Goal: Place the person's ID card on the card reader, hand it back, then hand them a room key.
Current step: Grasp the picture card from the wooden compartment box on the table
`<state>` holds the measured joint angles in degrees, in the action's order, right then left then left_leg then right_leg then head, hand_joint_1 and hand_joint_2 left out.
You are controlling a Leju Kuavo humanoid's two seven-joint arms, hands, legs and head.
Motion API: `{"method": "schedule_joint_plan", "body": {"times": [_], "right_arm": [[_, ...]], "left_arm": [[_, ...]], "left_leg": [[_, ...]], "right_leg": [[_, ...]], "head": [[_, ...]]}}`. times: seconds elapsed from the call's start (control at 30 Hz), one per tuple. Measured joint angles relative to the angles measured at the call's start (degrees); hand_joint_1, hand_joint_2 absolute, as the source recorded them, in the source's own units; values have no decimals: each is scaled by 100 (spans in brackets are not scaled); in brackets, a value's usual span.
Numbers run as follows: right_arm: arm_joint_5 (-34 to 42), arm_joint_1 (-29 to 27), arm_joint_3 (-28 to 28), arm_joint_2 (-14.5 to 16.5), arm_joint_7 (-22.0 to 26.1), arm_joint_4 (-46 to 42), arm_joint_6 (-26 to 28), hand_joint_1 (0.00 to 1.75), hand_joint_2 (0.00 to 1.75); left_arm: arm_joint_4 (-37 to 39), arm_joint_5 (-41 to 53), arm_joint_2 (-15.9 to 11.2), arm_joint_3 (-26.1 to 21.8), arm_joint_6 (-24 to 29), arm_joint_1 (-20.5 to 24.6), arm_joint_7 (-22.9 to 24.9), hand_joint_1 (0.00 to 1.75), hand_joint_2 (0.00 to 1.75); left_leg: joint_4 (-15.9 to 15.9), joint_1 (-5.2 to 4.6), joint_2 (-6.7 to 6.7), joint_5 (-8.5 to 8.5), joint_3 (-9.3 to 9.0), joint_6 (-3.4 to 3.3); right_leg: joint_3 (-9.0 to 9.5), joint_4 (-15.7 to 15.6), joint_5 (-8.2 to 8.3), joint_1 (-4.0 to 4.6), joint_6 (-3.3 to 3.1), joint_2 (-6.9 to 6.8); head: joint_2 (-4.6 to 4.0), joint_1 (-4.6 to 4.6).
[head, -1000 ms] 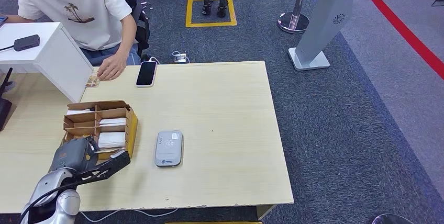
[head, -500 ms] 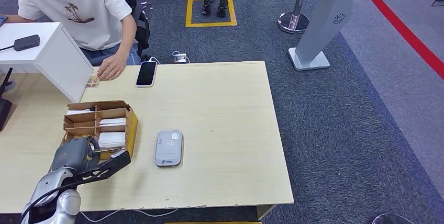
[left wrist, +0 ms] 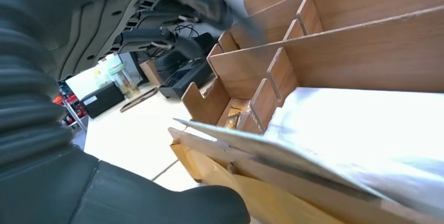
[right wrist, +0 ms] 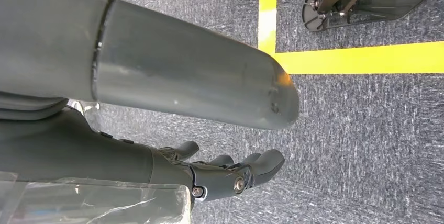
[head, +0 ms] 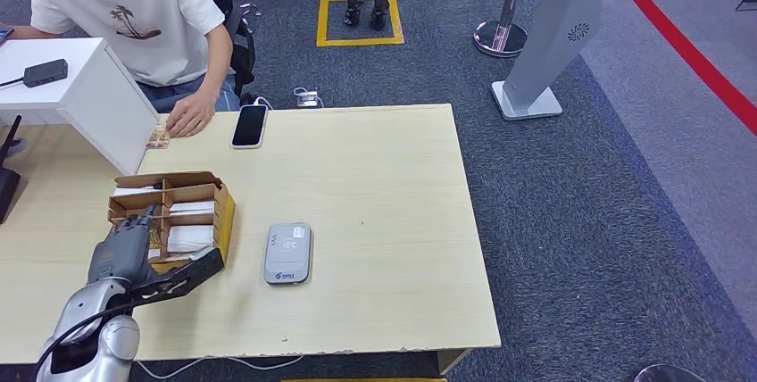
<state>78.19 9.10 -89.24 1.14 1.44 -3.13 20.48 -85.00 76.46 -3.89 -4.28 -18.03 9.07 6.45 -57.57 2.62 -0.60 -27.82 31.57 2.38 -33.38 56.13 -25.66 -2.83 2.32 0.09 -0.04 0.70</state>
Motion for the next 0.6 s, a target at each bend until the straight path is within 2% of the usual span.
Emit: {"method": "schedule_joint_plan", "body": {"times": [0.6], "right_arm": [[58,1,0,0,15,-2,-2,0,0]], "left_arm": [[0,1,-1,99,4,97,1,0,175]], "left_leg": [[0,0,0,0,0,0]], "right_leg": [[-1,0,0,0,0,0]], "head": [[1,0]]}}
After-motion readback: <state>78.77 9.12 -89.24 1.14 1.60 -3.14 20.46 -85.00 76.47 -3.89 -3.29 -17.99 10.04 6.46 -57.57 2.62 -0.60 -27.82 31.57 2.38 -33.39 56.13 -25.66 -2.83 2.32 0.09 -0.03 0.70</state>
